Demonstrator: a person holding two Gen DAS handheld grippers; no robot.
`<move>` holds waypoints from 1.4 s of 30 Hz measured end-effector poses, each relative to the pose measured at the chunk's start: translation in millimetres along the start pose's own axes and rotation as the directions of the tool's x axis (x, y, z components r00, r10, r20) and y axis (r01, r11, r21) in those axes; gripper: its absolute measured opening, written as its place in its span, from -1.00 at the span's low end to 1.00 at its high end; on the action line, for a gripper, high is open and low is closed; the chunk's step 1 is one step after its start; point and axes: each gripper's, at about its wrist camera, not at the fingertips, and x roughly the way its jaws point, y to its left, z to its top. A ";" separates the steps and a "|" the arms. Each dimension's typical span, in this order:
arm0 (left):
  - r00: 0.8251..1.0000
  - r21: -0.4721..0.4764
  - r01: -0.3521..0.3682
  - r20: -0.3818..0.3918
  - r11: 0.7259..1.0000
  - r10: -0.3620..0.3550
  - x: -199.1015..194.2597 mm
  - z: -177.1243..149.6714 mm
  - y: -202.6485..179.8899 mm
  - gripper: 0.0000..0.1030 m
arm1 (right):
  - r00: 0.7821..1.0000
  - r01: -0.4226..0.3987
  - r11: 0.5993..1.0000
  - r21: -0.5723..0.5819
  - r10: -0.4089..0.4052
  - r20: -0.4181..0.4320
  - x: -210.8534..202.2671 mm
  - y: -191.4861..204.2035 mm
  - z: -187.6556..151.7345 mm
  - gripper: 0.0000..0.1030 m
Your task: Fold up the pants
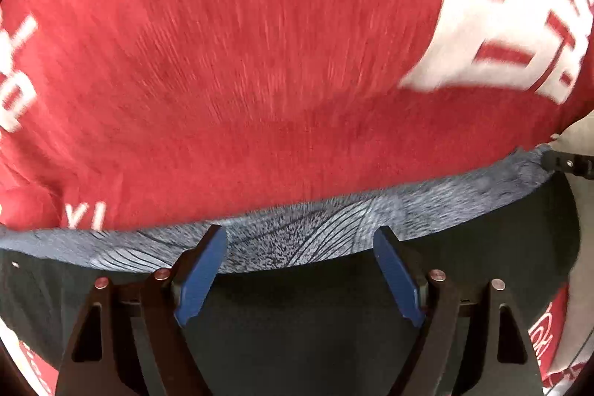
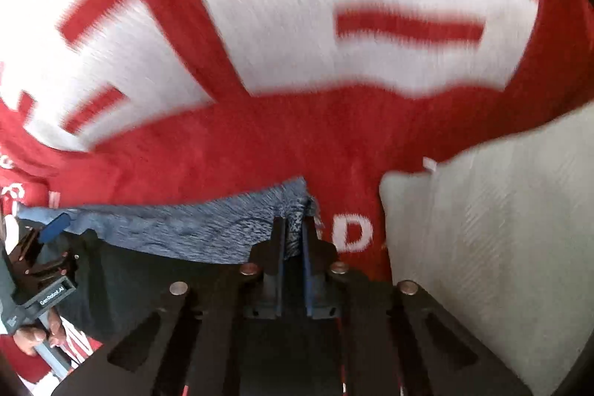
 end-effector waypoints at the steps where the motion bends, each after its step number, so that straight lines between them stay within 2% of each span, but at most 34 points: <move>1: 1.000 0.008 -0.004 0.015 1.000 0.004 -3.7 1.2 0.2 0.61 | 1.000 0.006 1.000 -0.027 -0.006 0.016 -3.4 3.4 4.7 -0.83; 3: 1.000 0.016 -0.030 -0.001 0.999 0.030 3.2 1.8 1.1 0.61 | 1.000 0.006 1.000 -0.019 -0.006 0.009 3.3 2.0 9.7 -0.83; 6: 0.996 -0.029 -0.045 -0.080 0.999 0.043 21.6 -2.5 9.2 0.61 | 0.991 -0.026 0.999 0.043 0.031 -0.130 37.5 -10.4 12.8 -0.74; 8: 0.998 -0.043 -0.036 -0.059 0.998 0.034 12.6 -5.5 12.7 0.61 | 0.995 0.021 1.000 0.010 -0.020 -0.093 29.8 -0.5 13.8 -0.48; 9: 0.998 -0.042 -0.029 -0.048 0.999 0.027 6.4 -7.8 14.0 0.61 | 0.995 0.060 0.998 0.005 -0.059 -0.078 20.8 3.5 12.6 -0.19; 12: 0.999 -0.040 0.006 -0.036 0.999 -0.008 -10.3 -16.2 15.8 0.61 | 0.997 0.061 0.998 0.004 -0.061 0.038 -16.1 19.8 -2.1 -0.19; 14: 0.998 -0.036 0.029 -0.055 0.999 -0.031 -9.2 -20.4 11.5 0.61 | 0.997 0.015 1.000 -0.005 -0.015 0.078 -33.1 27.2 -21.1 -0.26; 15: 0.997 -0.026 0.030 -0.064 0.999 -0.032 -4.6 -21.5 7.8 0.61 | 0.997 -0.010 1.000 -0.002 0.010 0.082 -35.4 33.3 -27.6 -0.31; 17: 0.997 0.017 -0.020 -0.078 1.000 0.021 15.0 -22.9 -1.4 0.62 | 0.997 -0.070 0.998 -0.005 0.071 0.041 -24.7 50.5 -40.5 -0.31; 18: 0.997 0.025 -0.037 -0.066 0.999 0.038 21.5 -22.7 -1.6 0.87 | 0.998 -0.069 0.998 -0.015 0.069 0.013 -13.2 55.4 -47.0 -0.31; 19: 0.998 -0.004 -0.051 -0.044 0.999 0.050 26.7 -20.4 4.0 0.99 | 0.999 -0.037 0.999 -0.025 0.036 -0.021 2.8 61.5 -54.2 -0.32; 20: 0.998 -0.052 -0.035 -0.044 0.998 0.033 29.8 -17.2 14.5 1.00 | 0.999 -0.006 0.999 -0.032 0.005 -0.039 14.3 62.1 -58.2 -0.32; 21: 0.998 -0.082 -0.030 -0.049 0.996 0.026 31.1 -14.3 23.6 1.00 | 0.999 0.012 0.999 -0.038 -0.013 -0.037 22.5 61.0 -66.3 -0.32; 22: 0.998 -0.097 -0.055 -0.047 0.994 0.051 31.0 -11.0 33.6 1.00 | 1.000 -0.003 0.999 -0.045 0.004 0.024 20.2 58.6 -72.0 -0.32; 25: 0.991 -0.099 -0.130 -0.051 0.986 0.126 28.2 -7.4 65.0 1.00 | 0.999 0.006 0.999 -0.053 -0.004 0.036 12.2 46.6 -80.4 -0.32; 28: 0.976 -0.139 -0.213 -0.077 0.967 0.204 11.8 -14.7 104.0 1.00 | 0.999 0.032 0.999 -0.008 -0.031 0.021 3.5 32.3 -81.2 -0.32; 30: 0.973 -0.169 -0.226 -0.080 0.959 0.215 -3.5 -23.1 125.5 1.00 | 0.998 0.064 0.996 0.057 -0.066 0.023 -8.8 20.5 -80.6 -0.31; 31: 0.973 -0.181 -0.227 -0.077 0.957 0.216 -11.1 -26.9 134.5 1.00 | 0.997 0.062 0.995 0.080 -0.065 0.035 -17.2 27.5 -84.6 -0.31; 32: 0.974 -0.186 -0.224 -0.073 0.957 0.214 -16.2 -29.4 140.2 1.00 | 0.998 0.026 0.996 0.091 -0.031 0.053 -24.9 33.6 -86.6 -0.31; 35: 0.966 -0.186 -0.260 -0.058 0.948 0.253 -14.7 -32.2 151.5 1.00 | 0.993 -0.066 0.997 0.035 0.063 0.097 -31.9 60.8 -77.7 -0.35; 38: 0.952 -0.247 -0.299 -0.138 0.922 0.272 16.1 -41.2 170.6 1.00 | 0.992 -0.096 0.995 -0.025 0.098 0.084 -12.1 95.0 -59.3 -0.35; 39: 0.959 -0.288 -0.279 -0.135 0.916 0.249 23.2 -45.9 179.0 1.00 | 0.992 -0.100 0.994 -0.034 0.102 0.068 -1.2 102.7 -54.5 -0.35; 40: 0.965 -0.322 -0.261 -0.111 0.910 0.238 22.9 -47.3 183.5 1.00 | 0.996 -0.069 0.997 -0.046 0.072 0.052 11.3 107.1 -49.4 -0.36; 41: 0.968 -0.344 -0.252 -0.111 0.904 0.227 23.6 -47.5 188.7 1.00 | 0.998 -0.027 0.998 -0.063 0.031 0.050 20.5 107.2 -44.3 -0.37; 42: 0.969 -0.352 -0.244 -0.112 0.903 0.219 23.3 -47.4 191.9 1.00 | 0.997 -0.023 0.997 -0.072 0.028 0.070 23.9 105.2 -42.6 -0.41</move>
